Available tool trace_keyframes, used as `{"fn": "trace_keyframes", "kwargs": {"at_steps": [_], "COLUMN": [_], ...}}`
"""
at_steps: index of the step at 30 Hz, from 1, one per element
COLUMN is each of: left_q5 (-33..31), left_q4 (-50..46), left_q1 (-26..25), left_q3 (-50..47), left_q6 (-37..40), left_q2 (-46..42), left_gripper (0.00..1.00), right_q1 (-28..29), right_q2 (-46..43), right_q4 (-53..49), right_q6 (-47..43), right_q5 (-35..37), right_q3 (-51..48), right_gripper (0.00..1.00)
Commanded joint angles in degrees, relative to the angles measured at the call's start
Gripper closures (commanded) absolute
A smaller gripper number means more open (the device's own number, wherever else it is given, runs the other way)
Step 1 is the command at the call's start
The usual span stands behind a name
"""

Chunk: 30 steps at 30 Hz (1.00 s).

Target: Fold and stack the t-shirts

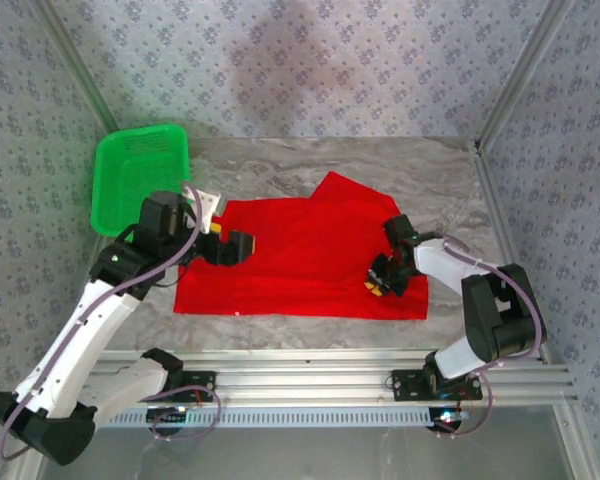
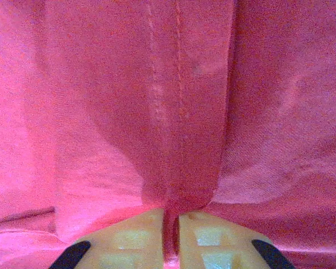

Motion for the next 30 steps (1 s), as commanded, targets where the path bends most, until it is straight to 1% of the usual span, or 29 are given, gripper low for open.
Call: {"fn": "trace_keyframes", "kwargs": {"at_steps": [1, 3, 7, 14, 17, 30], "left_q5": [-0.8, -1.2, -1.7, -2.7, -3.0, -3.8], "left_q4": [-1.4, -1.4, -1.1, -0.6, -0.3, 0.3], "left_q1": [-1.4, -2.0, -2.6, -3.6, -3.9, -4.2], "left_q3": [-1.1, -1.9, -4.3, -7.7, -9.1, -14.0], "left_q6": [0.9, 0.5, -0.4, -1.9, -2.7, -5.5], "left_q2": [-1.1, -1.4, -2.3, -2.9, -3.2, -4.9], "left_gripper": [0.06, 0.06, 0.06, 0.05, 0.05, 0.05], "right_q1": [0.5, 0.5, 0.4, 0.4, 0.4, 1.7], "right_q2": [-0.3, -0.3, -0.2, 5.6, 8.7, 21.1], "right_q4": [-1.2, -1.5, -1.4, -1.5, -3.6, -5.0], "right_q6": [-0.3, -0.8, -1.3, -4.4, -5.9, -10.5], "right_q5": [1.9, 2.0, 1.8, 0.9, 0.4, -1.2], "right_q3": [1.9, 2.6, 3.7, 11.3, 15.2, 27.7], "right_gripper": [0.87, 0.87, 0.94, 0.99, 1.00, 1.00]}}
